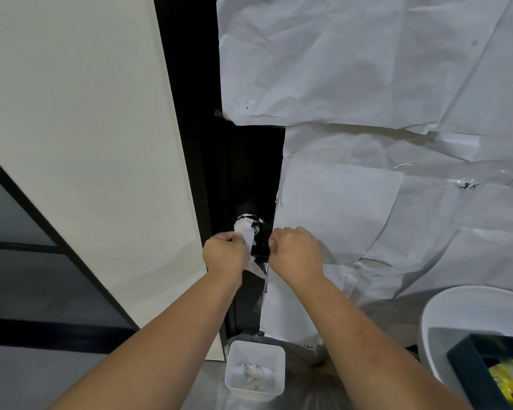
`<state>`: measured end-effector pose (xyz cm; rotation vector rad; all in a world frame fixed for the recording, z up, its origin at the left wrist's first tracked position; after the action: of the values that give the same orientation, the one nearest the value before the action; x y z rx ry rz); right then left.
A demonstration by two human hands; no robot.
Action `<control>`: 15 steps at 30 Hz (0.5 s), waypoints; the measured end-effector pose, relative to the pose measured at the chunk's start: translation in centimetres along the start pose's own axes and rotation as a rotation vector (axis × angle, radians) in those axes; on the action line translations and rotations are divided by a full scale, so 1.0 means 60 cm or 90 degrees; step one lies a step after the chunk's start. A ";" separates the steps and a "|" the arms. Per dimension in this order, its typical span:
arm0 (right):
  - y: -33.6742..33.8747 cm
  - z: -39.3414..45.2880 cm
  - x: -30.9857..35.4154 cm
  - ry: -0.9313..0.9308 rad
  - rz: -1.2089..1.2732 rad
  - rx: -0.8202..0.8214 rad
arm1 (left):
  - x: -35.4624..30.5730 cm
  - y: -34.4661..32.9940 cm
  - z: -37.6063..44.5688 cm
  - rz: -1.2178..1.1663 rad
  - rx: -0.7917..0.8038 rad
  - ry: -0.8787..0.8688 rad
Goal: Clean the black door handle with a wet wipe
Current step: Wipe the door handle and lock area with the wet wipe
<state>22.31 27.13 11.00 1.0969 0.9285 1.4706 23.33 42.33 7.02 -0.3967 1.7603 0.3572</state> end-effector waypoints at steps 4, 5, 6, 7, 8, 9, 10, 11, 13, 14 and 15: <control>-0.002 0.000 -0.001 0.004 0.002 -0.003 | -0.004 -0.012 -0.016 -0.002 0.055 -0.010; -0.001 0.000 -0.001 0.005 0.003 -0.005 | -0.006 -0.015 -0.019 0.004 0.060 -0.010; -0.001 0.000 0.000 0.005 0.004 -0.006 | 0.000 -0.016 -0.013 0.004 0.063 -0.004; 0.000 0.000 0.000 0.006 0.006 -0.005 | -0.008 -0.013 -0.015 0.004 0.051 -0.005; 0.000 0.000 0.000 0.007 0.006 -0.005 | -0.007 -0.014 -0.008 -0.003 0.038 0.003; 0.000 0.000 0.000 0.009 0.005 -0.004 | -0.008 -0.014 -0.006 -0.005 0.029 0.019; 0.000 0.000 0.001 0.011 0.004 -0.004 | -0.009 -0.015 -0.003 -0.011 0.020 0.030; -0.001 0.000 0.001 0.013 0.004 -0.005 | -0.011 -0.017 -0.002 -0.012 0.010 0.053; -0.002 0.000 0.001 0.016 0.001 -0.010 | -0.008 -0.024 0.001 -0.034 0.000 0.107; -0.002 0.001 0.000 0.017 -0.001 -0.011 | -0.007 -0.027 0.002 -0.037 -0.003 0.122; -0.003 0.001 0.000 0.017 -0.002 -0.011 | -0.005 -0.028 0.004 -0.035 -0.010 0.136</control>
<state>22.42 27.16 10.86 1.0655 0.9344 1.4919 24.37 40.98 7.21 -0.5091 1.9503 0.2977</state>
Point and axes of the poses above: each hand's wrist, its own z-axis towards the middle knuckle, its own y-axis out of the back of the hand, x = y × z, the point moved 6 cm from there along z, towards the middle knuckle, and after that the axes turned 10 degrees about -z, right-handed, at the moved point
